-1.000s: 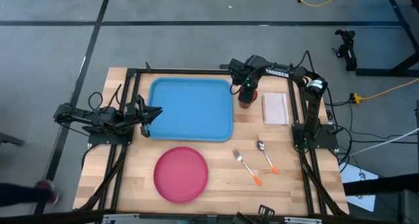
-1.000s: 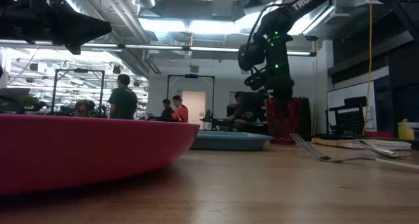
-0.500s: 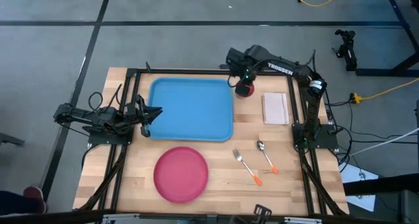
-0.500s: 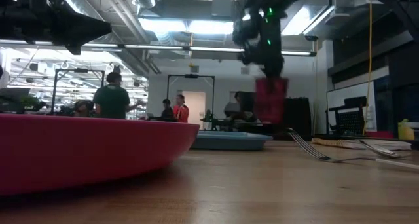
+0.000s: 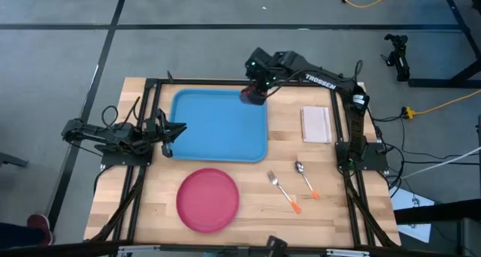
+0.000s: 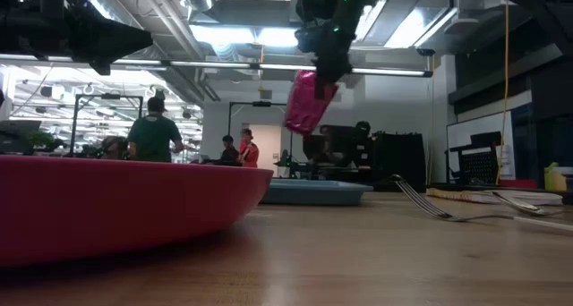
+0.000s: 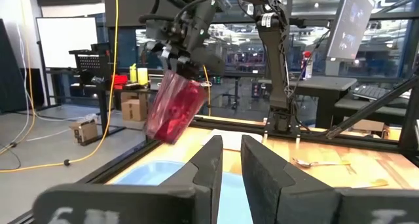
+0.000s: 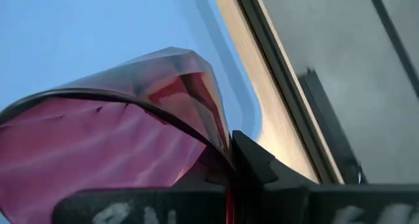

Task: Pick and place plate/cup/fork/spoon on tray
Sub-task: Put the red cup on the top right of the blue serving tray

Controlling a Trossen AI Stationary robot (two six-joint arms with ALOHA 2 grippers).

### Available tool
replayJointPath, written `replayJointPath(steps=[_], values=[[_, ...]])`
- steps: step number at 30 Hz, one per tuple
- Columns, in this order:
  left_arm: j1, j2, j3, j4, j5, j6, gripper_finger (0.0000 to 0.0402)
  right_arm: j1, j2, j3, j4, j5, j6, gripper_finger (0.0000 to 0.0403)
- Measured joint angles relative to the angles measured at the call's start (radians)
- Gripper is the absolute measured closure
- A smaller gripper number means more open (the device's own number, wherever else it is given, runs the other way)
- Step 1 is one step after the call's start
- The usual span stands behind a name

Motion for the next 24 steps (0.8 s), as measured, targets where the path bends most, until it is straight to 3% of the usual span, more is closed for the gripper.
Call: replayJointPath(steps=[4,13,24], values=[[0.000,0.000,0.000,-0.007,0.000,0.000,0.0352,0.010,0.041,-0.001,0.027,0.007,-0.037,0.0394],[0.000,0.000,0.000,-0.018,0.003,-0.003,0.0352,0.008,0.100,-0.001,-0.057,0.010,0.120,0.0392],[0.000,0.000,0.000,-0.068,0.004,-0.056,0.0352,0.008,0.192,-0.001,-0.055,0.003,0.126,0.0384]])
